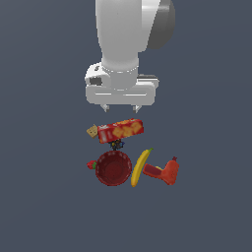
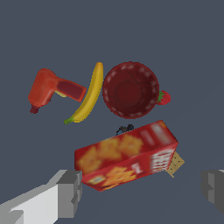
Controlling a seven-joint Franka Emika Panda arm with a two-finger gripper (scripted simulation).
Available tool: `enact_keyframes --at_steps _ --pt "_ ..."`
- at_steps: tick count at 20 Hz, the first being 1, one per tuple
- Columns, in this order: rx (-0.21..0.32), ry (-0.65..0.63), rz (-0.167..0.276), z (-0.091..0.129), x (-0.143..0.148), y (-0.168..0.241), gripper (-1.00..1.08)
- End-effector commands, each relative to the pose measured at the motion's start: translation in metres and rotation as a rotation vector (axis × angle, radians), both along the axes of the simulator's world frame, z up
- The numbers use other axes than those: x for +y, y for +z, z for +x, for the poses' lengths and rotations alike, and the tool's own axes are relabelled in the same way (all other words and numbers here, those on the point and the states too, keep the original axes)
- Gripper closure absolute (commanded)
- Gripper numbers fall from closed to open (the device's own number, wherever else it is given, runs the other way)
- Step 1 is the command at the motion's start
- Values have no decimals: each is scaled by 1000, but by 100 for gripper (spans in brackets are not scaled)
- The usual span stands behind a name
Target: Pick up a designated object from a clutter of objects.
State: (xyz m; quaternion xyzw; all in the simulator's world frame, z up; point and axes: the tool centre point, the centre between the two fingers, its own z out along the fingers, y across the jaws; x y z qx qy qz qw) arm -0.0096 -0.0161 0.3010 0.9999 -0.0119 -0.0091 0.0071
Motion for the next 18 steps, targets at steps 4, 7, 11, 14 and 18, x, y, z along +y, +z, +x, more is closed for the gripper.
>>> enact_keyframes --at_steps 4,7,11,14,18 --pt "4 5 -1 0 3 -2 -20" --pt "12 17 -4 0 9 -6 -20" --pt "14 19 -5 -1 10 -7 -20" --pt "14 16 -7 0 10 -8 -20" --pt "14 1 -16 4 10 -13 -20"
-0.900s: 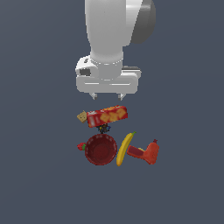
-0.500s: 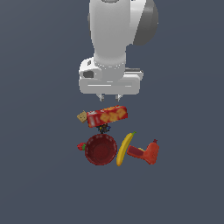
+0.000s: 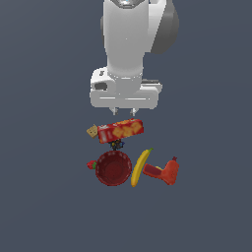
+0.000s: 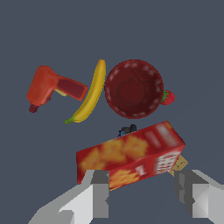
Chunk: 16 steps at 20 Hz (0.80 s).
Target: Pick up a designated object from a clutter of objects.
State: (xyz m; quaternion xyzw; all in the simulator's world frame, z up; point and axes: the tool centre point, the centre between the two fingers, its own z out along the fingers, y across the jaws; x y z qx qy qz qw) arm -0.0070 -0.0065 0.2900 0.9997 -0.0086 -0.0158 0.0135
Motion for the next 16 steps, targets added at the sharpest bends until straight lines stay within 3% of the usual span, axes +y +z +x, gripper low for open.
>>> enact_keyframes --at_steps 1,9,16 --pt "1 -11 -8 3 0 -4 -20" --pt "-2 -81 -61 20 -1 -32 -20" --pt "-20 -171 -147 43 0 -72 -20"
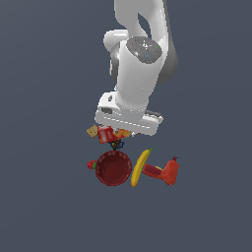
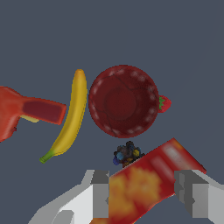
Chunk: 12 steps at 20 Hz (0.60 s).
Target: Pick up a designated object from a clutter of objects.
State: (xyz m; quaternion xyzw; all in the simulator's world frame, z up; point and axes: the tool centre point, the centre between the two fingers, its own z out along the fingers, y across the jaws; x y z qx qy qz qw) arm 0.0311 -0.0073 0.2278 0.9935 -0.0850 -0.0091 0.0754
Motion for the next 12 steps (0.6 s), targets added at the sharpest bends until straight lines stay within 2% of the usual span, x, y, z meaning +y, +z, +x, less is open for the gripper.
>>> enact_keyframes --at_steps 1,12 --pt "-9 -32 -35 8 1 -16 -20" --pt "-84 -141 -198 40 7 -83 -20"
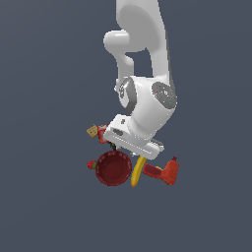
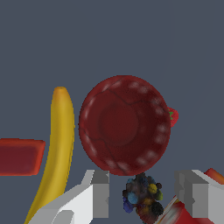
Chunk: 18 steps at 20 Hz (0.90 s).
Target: Pick up a designated object from a clutter of objects.
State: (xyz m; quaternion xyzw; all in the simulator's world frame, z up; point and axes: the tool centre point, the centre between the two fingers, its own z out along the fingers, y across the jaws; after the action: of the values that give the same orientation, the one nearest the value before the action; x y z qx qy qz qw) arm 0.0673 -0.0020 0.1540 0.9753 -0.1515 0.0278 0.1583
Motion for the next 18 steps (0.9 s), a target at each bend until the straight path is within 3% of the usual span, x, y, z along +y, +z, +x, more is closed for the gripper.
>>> enact_keyframes --at_steps 1,10,18 --pt "-23 -19 -39 7 2 -15 -20" --pt "-123 -56 -171 28 12 -63 -20" --pt "-197 -57 -242 40 21 -88 -20"
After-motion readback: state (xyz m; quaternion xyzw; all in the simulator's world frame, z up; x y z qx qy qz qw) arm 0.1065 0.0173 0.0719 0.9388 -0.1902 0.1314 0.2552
